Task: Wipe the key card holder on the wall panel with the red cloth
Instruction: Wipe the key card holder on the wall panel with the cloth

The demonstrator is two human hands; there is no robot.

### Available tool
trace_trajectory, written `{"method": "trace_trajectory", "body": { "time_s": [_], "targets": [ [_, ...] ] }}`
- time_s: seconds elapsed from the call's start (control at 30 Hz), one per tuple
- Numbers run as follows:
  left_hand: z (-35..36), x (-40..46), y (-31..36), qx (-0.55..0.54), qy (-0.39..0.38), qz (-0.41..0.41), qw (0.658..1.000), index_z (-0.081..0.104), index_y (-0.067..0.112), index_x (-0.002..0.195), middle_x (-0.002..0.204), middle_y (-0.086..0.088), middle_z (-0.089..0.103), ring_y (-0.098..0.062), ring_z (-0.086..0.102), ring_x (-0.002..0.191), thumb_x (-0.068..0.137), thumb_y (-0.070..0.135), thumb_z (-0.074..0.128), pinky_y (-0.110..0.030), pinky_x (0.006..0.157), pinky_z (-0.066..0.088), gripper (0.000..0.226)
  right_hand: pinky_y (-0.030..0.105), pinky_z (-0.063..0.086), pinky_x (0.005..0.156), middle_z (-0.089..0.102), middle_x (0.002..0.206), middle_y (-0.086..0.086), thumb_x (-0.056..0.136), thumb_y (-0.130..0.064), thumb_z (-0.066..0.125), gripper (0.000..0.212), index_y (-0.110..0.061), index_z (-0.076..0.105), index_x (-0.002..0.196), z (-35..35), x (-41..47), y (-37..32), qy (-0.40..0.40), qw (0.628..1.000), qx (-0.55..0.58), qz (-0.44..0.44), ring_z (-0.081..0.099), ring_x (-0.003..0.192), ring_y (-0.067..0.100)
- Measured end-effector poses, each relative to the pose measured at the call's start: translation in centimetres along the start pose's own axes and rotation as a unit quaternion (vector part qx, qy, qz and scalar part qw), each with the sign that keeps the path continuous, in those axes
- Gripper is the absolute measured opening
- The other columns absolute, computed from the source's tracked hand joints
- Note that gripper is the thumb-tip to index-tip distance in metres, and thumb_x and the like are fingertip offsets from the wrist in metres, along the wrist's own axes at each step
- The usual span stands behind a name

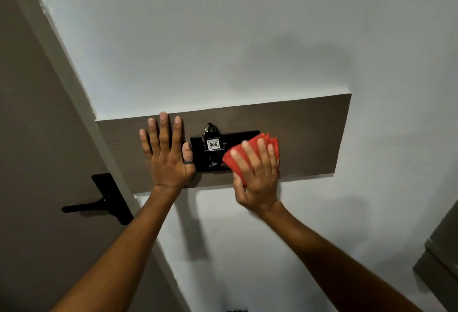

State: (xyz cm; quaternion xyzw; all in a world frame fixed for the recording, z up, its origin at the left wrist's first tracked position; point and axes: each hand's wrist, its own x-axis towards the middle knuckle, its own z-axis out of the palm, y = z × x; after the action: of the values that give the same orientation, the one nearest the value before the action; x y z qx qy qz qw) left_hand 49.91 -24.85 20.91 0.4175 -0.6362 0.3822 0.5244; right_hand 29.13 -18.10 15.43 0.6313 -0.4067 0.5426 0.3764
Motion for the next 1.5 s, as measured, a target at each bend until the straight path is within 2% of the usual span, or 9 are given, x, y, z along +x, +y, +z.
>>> {"method": "trace_trajectory", "body": {
  "time_s": [0.27,0.4,0.67,0.8,0.93,1.07,1.2,1.37,1.5],
  "targets": [
    [0.4,-0.4,-0.3,0.009,0.005,0.014,1.000,0.021,0.016,0.162,0.170,-0.006,0.009,-0.028,0.005,0.158,0.105,0.033,0.028,-0.049,0.130,0.004,0.060,0.055,0.025,0.130,0.058,0.152,0.011,0.100,-0.032,0.050,0.048,-0.020,0.061,0.145,2.1,6.7,0.4,0.075,0.997,-0.018,0.025,0.038,0.154,0.036],
    [0.6,-0.3,-0.4,0.005,0.007,0.014,1.000,0.020,0.017,0.162,0.170,-0.006,0.008,-0.028,0.004,0.158,0.105,0.033,0.029,-0.049,0.129,0.004,0.060,0.054,0.030,0.128,0.055,0.149,0.010,0.101,-0.037,0.057,0.045,-0.020,0.059,0.143,1.8,1.3,0.0,0.063,0.996,-0.064,-0.022,0.043,0.146,0.039],
    [0.2,-0.1,-0.1,0.013,-0.003,0.006,1.000,0.020,0.016,0.162,0.162,-0.019,0.032,-0.026,0.001,0.158,0.104,0.033,0.029,-0.049,0.129,0.004,0.060,0.052,0.024,0.131,0.052,0.154,0.007,0.104,-0.046,0.050,0.049,-0.022,0.059,0.146,2.5,2.7,-1.1,0.075,0.995,-0.037,0.057,0.035,0.155,0.033],
    [0.2,-0.3,-0.1,0.012,0.000,0.008,1.000,0.020,0.017,0.162,0.161,-0.020,0.033,-0.026,0.003,0.158,0.104,0.033,0.030,-0.050,0.129,0.006,0.061,0.051,0.026,0.131,0.053,0.152,0.008,0.101,-0.043,0.053,0.050,-0.023,0.056,0.146,2.1,2.5,1.4,0.055,0.995,-0.074,-0.046,0.039,0.151,0.035],
    [0.1,-0.1,-0.1,0.014,-0.001,0.012,1.000,0.018,0.017,0.162,0.161,-0.018,0.032,-0.026,0.002,0.158,0.104,0.033,0.031,-0.050,0.129,0.006,0.061,0.053,0.025,0.130,0.056,0.152,0.008,0.104,-0.043,0.050,0.045,-0.024,0.061,0.143,2.9,2.5,-3.1,0.083,0.984,-0.043,0.151,0.036,0.155,0.033],
    [0.1,-0.3,-0.1,0.017,0.000,0.017,1.000,0.017,0.017,0.162,0.163,-0.016,0.029,-0.025,0.000,0.158,0.104,0.033,0.031,-0.050,0.129,0.005,0.062,0.052,0.025,0.129,0.061,0.149,0.006,0.101,-0.039,0.054,0.044,-0.026,0.061,0.142,1.8,3.5,-1.3,0.056,0.996,-0.025,0.068,0.040,0.153,0.033],
    [0.2,-0.4,-0.3,0.013,0.005,0.014,1.000,0.019,0.016,0.162,0.161,-0.021,0.034,-0.025,0.000,0.158,0.103,0.033,0.031,-0.049,0.129,0.004,0.062,0.053,0.022,0.130,0.055,0.154,0.005,0.103,-0.041,0.051,0.045,-0.025,0.060,0.145,2.8,4.4,-2.5,0.071,0.984,-0.037,0.158,0.035,0.156,0.032],
    [0.3,-0.2,-0.3,0.013,0.010,0.016,1.000,0.019,0.018,0.162,0.163,-0.016,0.029,-0.026,0.002,0.158,0.105,0.034,0.031,-0.050,0.129,0.005,0.061,0.055,0.030,0.127,0.052,0.150,0.008,0.100,-0.038,0.057,0.046,-0.020,0.059,0.142,1.3,0.9,-0.8,0.036,0.997,-0.065,0.017,0.044,0.145,0.040],
    [0.2,-0.2,-0.3,0.005,0.007,0.027,1.000,0.017,0.018,0.162,0.166,-0.008,0.016,-0.026,0.002,0.158,0.105,0.035,0.031,-0.051,0.128,0.007,0.061,0.051,0.023,0.131,0.054,0.155,0.005,0.101,-0.040,0.053,0.048,-0.026,0.057,0.147,2.4,3.6,-0.9,0.053,0.994,-0.058,0.070,0.037,0.155,0.033]
  ]
}}
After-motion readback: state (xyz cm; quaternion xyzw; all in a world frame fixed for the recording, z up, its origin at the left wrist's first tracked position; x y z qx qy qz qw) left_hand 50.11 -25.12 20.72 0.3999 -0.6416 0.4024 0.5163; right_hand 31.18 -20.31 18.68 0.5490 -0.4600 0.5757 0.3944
